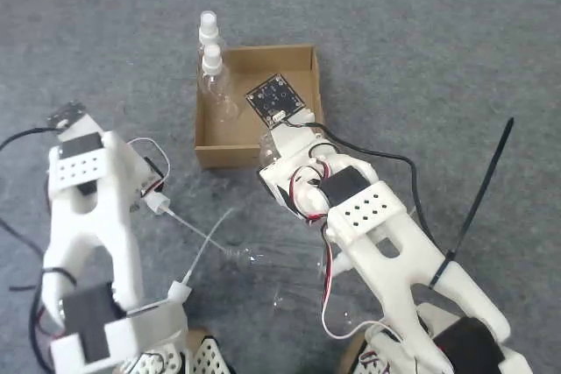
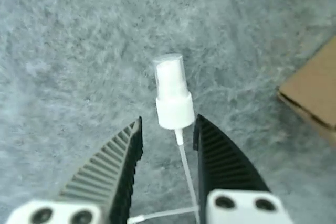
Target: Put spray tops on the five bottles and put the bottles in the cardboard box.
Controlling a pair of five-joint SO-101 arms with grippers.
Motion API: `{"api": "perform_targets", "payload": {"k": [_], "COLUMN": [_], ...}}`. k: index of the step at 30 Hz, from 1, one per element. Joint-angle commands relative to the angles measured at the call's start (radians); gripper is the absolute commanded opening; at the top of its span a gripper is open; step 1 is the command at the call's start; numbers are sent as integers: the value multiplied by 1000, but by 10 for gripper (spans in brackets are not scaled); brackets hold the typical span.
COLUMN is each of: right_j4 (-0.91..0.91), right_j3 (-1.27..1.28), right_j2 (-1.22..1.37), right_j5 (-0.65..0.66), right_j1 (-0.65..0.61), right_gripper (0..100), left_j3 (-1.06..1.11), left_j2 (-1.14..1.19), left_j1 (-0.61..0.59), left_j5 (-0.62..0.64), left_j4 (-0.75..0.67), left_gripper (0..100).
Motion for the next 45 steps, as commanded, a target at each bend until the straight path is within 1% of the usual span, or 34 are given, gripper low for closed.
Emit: {"api": "perform_targets", "payload": {"k": [1, 11, 19, 30, 45], "right_j4": [-21, -21, -21, -21, -16], "right_j3": [-5, -5, -5, -5, -5], "right_j2": [-59, -59, -59, -59, -59], "right_j5": [15, 15, 15, 15, 15], "right_j1": [13, 13, 13, 13, 12], "right_gripper": [9, 9, 9, 9, 9], "left_j3": [-84, -93, -51, 76, 93], "left_j2": [31, 126, 129, 129, 129], "left_j1": [3, -2, -3, -3, 2], "left_j5": [46, 80, 81, 74, 74], "left_j4": [8, -26, -114, -256, -308], "left_gripper": [145, 145, 145, 145, 141]}}
